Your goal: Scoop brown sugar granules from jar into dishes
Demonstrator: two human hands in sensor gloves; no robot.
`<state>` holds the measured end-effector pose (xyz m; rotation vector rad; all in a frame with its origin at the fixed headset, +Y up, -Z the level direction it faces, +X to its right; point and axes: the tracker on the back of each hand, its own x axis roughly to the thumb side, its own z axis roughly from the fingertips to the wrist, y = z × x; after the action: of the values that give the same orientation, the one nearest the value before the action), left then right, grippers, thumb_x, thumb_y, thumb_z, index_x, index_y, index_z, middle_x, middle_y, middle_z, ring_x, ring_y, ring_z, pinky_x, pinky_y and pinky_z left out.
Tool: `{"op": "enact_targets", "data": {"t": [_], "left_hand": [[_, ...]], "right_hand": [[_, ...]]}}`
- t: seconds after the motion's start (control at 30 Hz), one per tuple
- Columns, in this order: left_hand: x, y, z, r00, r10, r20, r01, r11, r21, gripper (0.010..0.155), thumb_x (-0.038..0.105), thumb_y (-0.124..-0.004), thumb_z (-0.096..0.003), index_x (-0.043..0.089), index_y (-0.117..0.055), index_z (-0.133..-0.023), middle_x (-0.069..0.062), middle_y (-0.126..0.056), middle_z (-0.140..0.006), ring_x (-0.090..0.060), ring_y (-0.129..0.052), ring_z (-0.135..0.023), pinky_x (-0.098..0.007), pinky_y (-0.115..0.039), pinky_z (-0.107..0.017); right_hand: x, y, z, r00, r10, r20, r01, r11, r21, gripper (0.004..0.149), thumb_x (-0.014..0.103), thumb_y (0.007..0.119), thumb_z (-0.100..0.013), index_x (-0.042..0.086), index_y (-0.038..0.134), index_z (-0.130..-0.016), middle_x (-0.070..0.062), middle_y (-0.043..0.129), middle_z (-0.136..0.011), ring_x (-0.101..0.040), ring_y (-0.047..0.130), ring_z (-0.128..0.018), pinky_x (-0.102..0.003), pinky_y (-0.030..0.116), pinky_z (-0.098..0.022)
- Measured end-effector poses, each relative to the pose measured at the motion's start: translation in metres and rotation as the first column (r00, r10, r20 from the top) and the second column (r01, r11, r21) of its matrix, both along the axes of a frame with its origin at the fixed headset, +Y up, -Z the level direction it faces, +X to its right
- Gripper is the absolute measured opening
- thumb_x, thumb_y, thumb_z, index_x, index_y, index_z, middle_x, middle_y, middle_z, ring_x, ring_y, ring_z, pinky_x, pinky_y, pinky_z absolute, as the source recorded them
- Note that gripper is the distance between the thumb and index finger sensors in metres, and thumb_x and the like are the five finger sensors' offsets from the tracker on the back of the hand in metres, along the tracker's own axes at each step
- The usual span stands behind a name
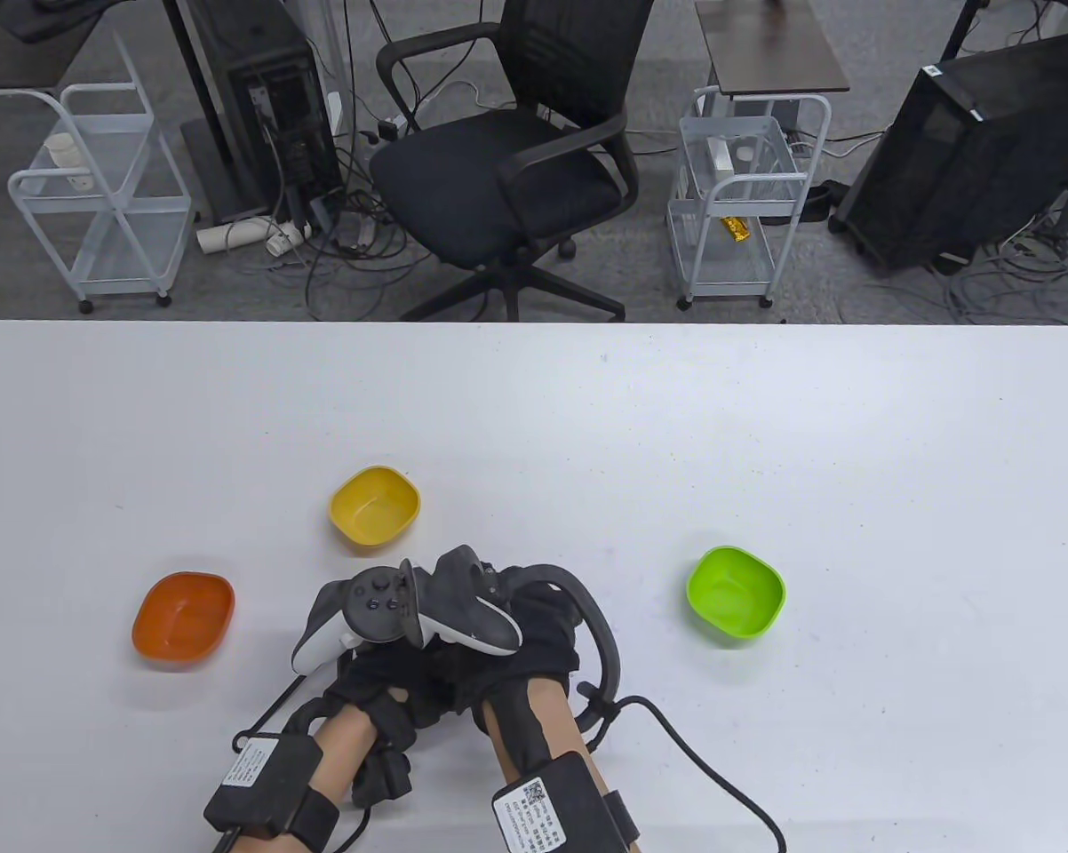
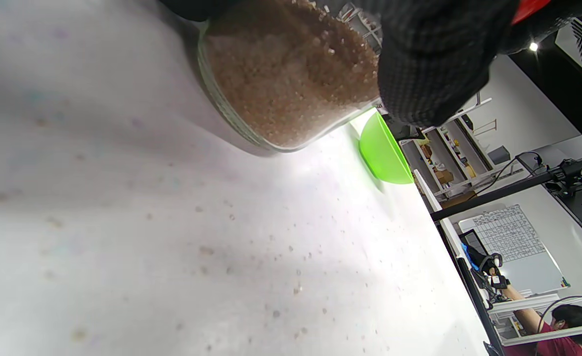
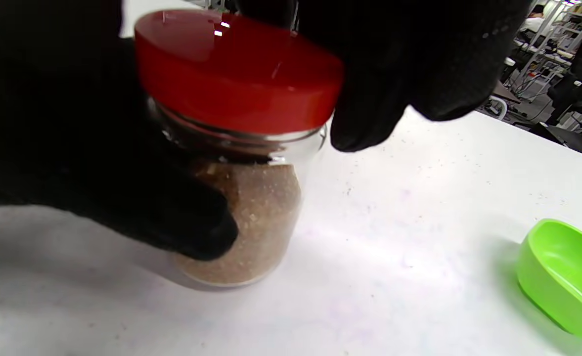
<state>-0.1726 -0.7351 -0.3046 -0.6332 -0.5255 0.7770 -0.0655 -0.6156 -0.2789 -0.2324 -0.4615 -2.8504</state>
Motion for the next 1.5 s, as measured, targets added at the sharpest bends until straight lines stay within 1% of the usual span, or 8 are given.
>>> {"op": "enact_targets", "data": {"t": [0.33,0.43,0.5,0.6,0.77,1.03,1.33,1.5], "left_hand": [[0.0,0.0,0.0,1.0,0.0,0.0,0.0,1.0,-0.001,0.114,0.062,-0.096,-0.0494,0.021,-0.016,-0.119,-0.007,-0.035,-0.13,-0.034,-0.047,-0.126,-0.049,-0.052,-0.09],[0.0,0.0,0.0,1.0,0.0,0.001,0.0,1.0,-0.002,0.114,0.062,-0.096,-0.0495,0.021,-0.016,-0.119,-0.007,-0.034,-0.13,-0.034,-0.047,-0.126,-0.049,-0.052,-0.09],[0.0,0.0,0.0,1.0,0.0,0.0,0.0,1.0,-0.002,0.113,0.062,-0.096,-0.0495,0.021,-0.016,-0.119,-0.007,-0.034,-0.13,-0.034,-0.047,-0.126,-0.049,-0.052,-0.09],[0.0,0.0,0.0,1.0,-0.002,0.0,0.002,1.0,-0.001,0.113,0.062,-0.096,-0.0497,0.021,-0.016,-0.119,-0.007,-0.034,-0.13,-0.034,-0.047,-0.126,-0.049,-0.052,-0.09],[0.0,0.0,0.001,1.0,-0.005,-0.002,0.005,1.0,-0.003,0.113,0.062,-0.096,-0.0496,0.022,-0.016,-0.119,-0.006,-0.034,-0.13,-0.033,-0.046,-0.126,-0.049,-0.051,-0.09],[0.0,0.0,0.001,1.0,-0.004,-0.002,0.004,1.0,-0.006,0.113,0.062,-0.095,-0.0498,0.021,-0.015,-0.119,-0.006,-0.034,-0.13,-0.033,-0.045,-0.126,-0.049,-0.05,-0.09],[0.0,0.001,0.002,1.0,-0.004,-0.004,0.004,1.0,0.005,0.113,0.06,-0.095,-0.0502,0.019,-0.015,-0.118,-0.007,-0.033,-0.129,-0.035,-0.045,-0.126,-0.05,-0.05,-0.089],[-0.005,0.011,0.008,0.997,-0.073,0.01,0.072,0.994,0.079,0.115,0.057,-0.093,-0.0514,0.01,-0.014,-0.119,-0.014,-0.029,-0.129,-0.041,-0.039,-0.124,-0.055,-0.044,-0.087]], "right_hand": [[0.002,-0.001,0.002,0.991,-0.09,-0.095,0.078,0.989,-0.122,0.083,0.045,0.086,-0.048,0.021,0.04,-0.113,-0.016,0.048,-0.122,-0.052,0.075,-0.098,-0.07,0.064,-0.072],[0.003,0.0,0.001,0.999,-0.019,-0.05,0.016,0.998,-0.059,0.091,0.061,0.077,-0.047,0.021,0.033,-0.115,-0.021,0.046,-0.123,-0.052,0.078,-0.097,-0.069,0.066,-0.071],[0.003,0.001,0.001,0.999,0.023,-0.038,-0.024,1.0,-0.014,0.094,0.066,0.076,-0.044,0.019,0.037,-0.115,-0.022,0.056,-0.119,-0.045,0.087,-0.09,-0.065,0.072,-0.069],[0.003,0.001,0.001,0.999,-0.018,-0.051,0.017,1.0,-0.01,0.087,0.06,0.08,-0.045,0.017,0.048,-0.113,-0.018,0.068,-0.113,-0.042,0.092,-0.084,-0.062,0.075,-0.067],[0.004,0.002,-0.001,0.991,-0.084,-0.104,0.076,0.994,-0.073,0.084,0.048,0.085,-0.047,0.017,0.045,-0.113,-0.019,0.059,-0.118,-0.049,0.08,-0.094,-0.068,0.065,-0.072],[0.018,0.003,-0.002,0.967,-0.211,-0.142,0.195,0.974,-0.116,0.082,0.039,0.089,-0.047,0.019,0.043,-0.113,-0.015,0.051,-0.122,-0.051,0.07,-0.102,-0.07,0.06,-0.073],[0.028,0.014,-0.002,0.944,-0.279,-0.174,0.261,0.958,-0.119,0.082,0.038,0.089,-0.047,0.021,0.043,-0.112,-0.014,0.048,-0.123,-0.051,0.067,-0.104,-0.071,0.058,-0.074],[0.039,0.027,-0.003,0.941,-0.293,-0.167,0.284,0.956,-0.078,0.082,0.04,0.087,-0.048,0.018,0.042,-0.113,-0.017,0.049,-0.122,-0.053,0.069,-0.101,-0.07,0.058,-0.074]]}}
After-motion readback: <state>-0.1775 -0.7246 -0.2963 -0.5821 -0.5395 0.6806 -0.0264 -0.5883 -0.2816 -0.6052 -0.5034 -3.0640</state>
